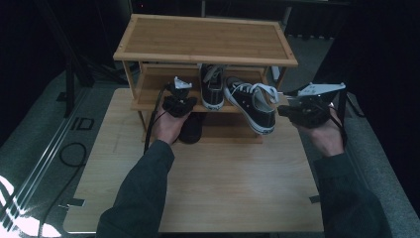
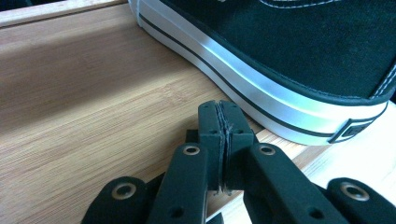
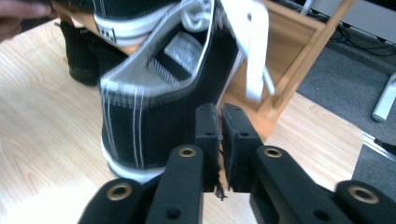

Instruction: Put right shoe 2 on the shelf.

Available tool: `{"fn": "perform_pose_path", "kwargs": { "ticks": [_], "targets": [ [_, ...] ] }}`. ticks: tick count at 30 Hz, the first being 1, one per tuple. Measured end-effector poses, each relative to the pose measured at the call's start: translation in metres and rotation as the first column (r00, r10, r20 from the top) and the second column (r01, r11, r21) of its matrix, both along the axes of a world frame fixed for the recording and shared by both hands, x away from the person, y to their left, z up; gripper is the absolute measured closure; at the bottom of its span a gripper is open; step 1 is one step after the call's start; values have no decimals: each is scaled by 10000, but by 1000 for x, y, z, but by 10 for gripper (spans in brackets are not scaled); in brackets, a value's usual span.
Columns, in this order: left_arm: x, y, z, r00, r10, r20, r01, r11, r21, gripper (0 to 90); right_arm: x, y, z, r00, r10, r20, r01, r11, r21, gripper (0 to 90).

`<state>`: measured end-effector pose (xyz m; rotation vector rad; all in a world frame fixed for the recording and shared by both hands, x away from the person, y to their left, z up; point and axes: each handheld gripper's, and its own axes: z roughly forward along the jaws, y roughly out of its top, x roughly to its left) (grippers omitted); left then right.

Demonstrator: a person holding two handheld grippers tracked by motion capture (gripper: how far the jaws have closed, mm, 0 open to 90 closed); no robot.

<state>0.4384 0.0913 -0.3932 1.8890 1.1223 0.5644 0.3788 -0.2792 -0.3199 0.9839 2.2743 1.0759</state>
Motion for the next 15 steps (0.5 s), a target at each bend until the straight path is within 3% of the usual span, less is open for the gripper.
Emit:
{"fn": "perform_pose_path", "kwargs": {
  "ticks": [7,15],
  "targets": [
    [1,-5,0,9998,-214,41,214,9998,-2,880,-15,-9,-19,9988,340,-365,-345,9993,-117,900],
    [1,-6,0,9999,-173,-1,173,9998,-61,880,-30,-3,-33,9949,873,-509,-882,9960,-168,900]
  ]
}}
